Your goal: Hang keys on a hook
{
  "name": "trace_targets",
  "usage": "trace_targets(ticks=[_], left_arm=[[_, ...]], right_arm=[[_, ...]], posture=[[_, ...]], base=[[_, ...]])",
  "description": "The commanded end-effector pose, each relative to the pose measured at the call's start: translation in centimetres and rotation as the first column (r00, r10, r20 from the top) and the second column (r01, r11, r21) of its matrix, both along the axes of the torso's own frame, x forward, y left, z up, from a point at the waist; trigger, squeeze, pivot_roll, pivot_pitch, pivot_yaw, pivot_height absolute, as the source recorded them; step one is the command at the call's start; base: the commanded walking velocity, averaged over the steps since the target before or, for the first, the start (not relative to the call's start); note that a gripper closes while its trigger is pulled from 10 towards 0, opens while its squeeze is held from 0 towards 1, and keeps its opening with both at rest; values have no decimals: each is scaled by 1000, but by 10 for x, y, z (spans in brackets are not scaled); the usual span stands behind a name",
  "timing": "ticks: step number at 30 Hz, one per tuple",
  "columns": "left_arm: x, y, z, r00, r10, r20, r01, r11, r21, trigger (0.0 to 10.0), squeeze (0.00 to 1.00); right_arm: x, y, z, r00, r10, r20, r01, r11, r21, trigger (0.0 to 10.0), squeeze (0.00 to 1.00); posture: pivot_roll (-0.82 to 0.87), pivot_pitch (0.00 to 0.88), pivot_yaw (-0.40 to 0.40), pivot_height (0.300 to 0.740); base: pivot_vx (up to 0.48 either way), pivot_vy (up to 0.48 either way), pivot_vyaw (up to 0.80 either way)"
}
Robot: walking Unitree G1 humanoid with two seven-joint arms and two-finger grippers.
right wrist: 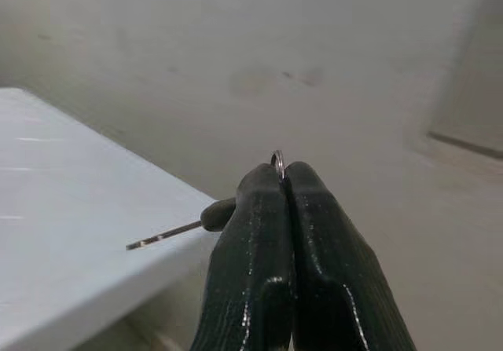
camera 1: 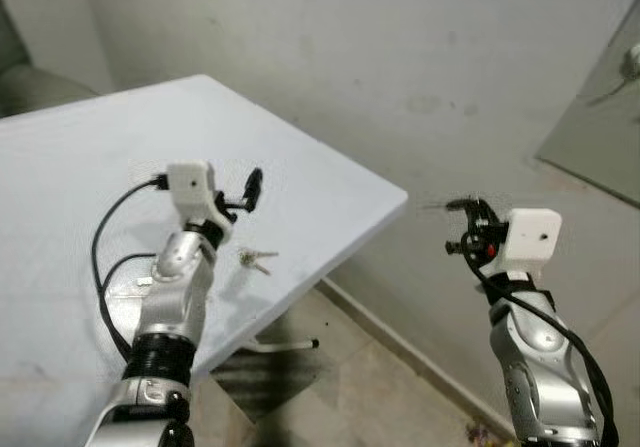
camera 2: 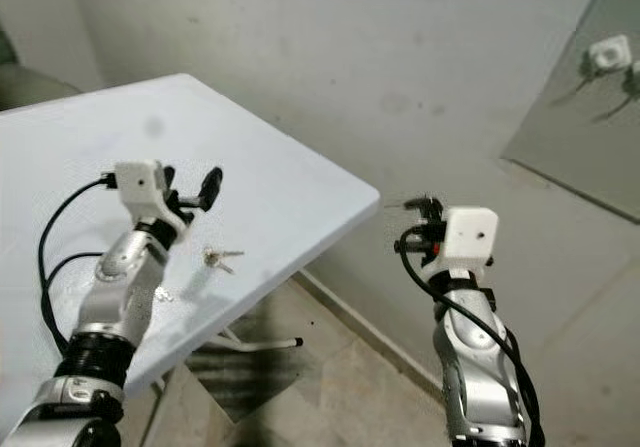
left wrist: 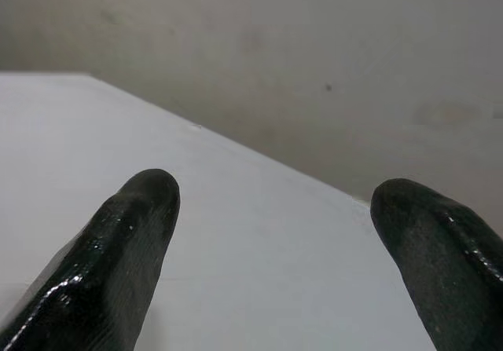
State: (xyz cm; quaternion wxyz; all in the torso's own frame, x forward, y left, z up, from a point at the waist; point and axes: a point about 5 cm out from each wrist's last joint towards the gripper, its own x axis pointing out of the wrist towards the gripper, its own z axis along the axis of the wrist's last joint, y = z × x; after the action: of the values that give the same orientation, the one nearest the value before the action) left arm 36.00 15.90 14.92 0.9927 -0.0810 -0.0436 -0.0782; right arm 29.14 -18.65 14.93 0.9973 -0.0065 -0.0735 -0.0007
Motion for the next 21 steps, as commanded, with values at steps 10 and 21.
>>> trace_targets(ticks=[10, 21], left_arm=[[3, -17, 2, 999, -30, -17, 30, 999, 13, 10000, 0], [3, -18, 2, 999, -45, -21, 45, 999, 24, 10000, 0]], right_arm=[[-1, -11, 4, 999, -34, 4, 34, 999, -15, 10000, 0], [-1, -11, 4, 999, -41, 0, 41, 999, -18, 10000, 0]], posture=[[-62, 0, -53, 740], [-62, 0, -53, 740]], base=[[0, 0, -743], [0, 0, -743]])
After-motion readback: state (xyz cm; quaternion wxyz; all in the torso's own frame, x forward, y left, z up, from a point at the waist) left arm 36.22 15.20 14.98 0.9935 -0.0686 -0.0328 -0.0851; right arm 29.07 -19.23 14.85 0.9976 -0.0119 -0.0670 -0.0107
